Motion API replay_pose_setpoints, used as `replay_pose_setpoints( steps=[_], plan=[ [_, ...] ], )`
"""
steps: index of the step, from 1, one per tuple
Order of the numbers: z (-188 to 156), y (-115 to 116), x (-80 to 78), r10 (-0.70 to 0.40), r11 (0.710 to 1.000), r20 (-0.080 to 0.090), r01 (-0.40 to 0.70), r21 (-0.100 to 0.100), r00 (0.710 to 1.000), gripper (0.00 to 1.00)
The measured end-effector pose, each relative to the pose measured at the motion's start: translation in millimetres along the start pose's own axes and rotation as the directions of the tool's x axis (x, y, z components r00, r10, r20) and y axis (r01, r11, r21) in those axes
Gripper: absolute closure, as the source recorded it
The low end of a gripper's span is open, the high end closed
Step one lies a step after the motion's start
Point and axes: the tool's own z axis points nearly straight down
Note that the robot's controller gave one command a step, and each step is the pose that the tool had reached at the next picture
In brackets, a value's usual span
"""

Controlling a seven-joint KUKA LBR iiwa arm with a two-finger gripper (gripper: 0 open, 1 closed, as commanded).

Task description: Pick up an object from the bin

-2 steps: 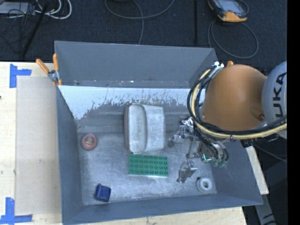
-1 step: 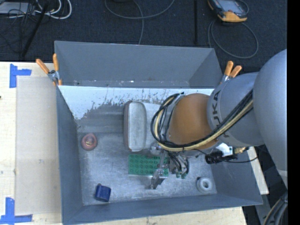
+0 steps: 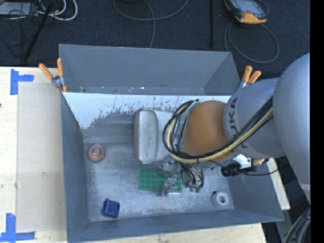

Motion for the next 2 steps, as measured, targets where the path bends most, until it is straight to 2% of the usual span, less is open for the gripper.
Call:
replay_pose_setpoints(
  steps=[1,2],
  plan=[
    [-42.2,7.7,1.9,-0.151,0.989,-0.009,0.151,0.001,0.988,1.0],
    [-137.6,-14.7,9.8,-0.184,0.983,-0.003,0.184,0.001,0.983,1.0]
  ],
)
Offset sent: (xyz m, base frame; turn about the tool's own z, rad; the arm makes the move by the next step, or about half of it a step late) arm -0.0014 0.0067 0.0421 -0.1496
